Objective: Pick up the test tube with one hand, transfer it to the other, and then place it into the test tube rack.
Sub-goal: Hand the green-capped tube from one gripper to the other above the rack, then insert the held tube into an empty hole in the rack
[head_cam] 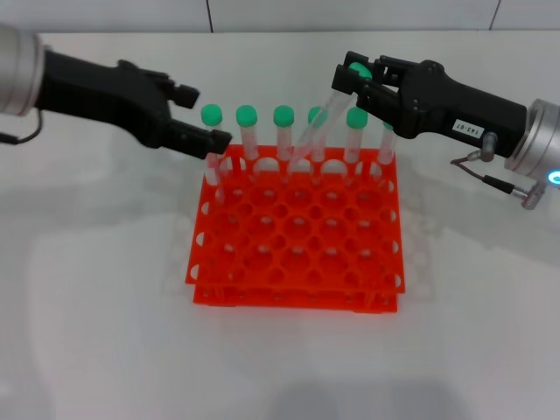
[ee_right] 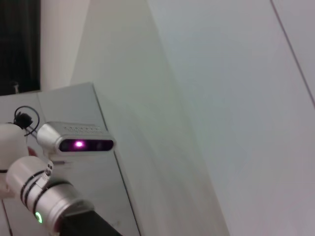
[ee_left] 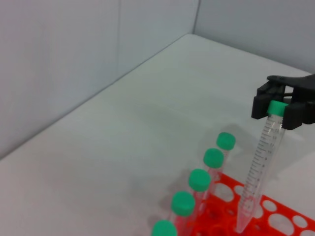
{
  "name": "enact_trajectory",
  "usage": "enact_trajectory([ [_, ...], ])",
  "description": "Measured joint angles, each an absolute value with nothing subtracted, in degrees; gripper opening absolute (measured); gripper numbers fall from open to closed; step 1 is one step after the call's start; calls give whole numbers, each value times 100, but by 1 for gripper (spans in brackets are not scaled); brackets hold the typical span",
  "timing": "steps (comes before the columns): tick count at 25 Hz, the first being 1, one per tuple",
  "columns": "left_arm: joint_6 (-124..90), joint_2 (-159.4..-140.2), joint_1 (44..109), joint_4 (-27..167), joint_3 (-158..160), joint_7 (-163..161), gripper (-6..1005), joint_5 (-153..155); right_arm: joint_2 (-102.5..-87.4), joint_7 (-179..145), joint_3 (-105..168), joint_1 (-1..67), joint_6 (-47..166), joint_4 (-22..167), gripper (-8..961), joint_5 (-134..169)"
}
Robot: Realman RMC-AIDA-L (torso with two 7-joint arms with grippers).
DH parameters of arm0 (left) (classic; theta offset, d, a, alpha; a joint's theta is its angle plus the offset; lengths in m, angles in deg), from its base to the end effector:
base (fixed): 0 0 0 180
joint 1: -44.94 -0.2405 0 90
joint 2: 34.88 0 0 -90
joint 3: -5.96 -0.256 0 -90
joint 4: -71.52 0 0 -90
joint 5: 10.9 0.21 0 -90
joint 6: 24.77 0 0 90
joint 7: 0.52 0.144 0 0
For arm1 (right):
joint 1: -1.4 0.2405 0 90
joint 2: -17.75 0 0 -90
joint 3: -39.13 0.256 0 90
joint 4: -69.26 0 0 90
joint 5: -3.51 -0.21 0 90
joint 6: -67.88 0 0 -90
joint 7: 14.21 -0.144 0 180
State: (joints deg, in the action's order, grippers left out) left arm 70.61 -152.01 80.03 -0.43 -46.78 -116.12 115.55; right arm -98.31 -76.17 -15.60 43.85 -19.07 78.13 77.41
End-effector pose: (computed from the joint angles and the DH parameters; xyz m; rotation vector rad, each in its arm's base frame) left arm -0.1782 0.3666 0.0638 -2.8029 -0.6220 -0.1827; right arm 0.1912 0.3638 -0.0272 -2.5022 0.5324 1.2962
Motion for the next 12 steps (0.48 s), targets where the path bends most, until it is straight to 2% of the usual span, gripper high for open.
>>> enact_trajectory([
  [3, 7100, -15336, 7477, -870, -4647, -11684, 883, 11537, -9822, -7728, -1698, 4346, -1869, 8010, 284, 7735],
  [7, 7094, -15407, 7003, -1532, -4643, -11681, 883, 11320, -9811, -7854, -1874, 4332, -1819, 8235, 287, 7730],
  [12, 6972, -15412, 6211, -1889, -4640, -11188, 882, 10391, -9813, -7946, -1994, 4341, -1709, 8418, 290, 7724],
])
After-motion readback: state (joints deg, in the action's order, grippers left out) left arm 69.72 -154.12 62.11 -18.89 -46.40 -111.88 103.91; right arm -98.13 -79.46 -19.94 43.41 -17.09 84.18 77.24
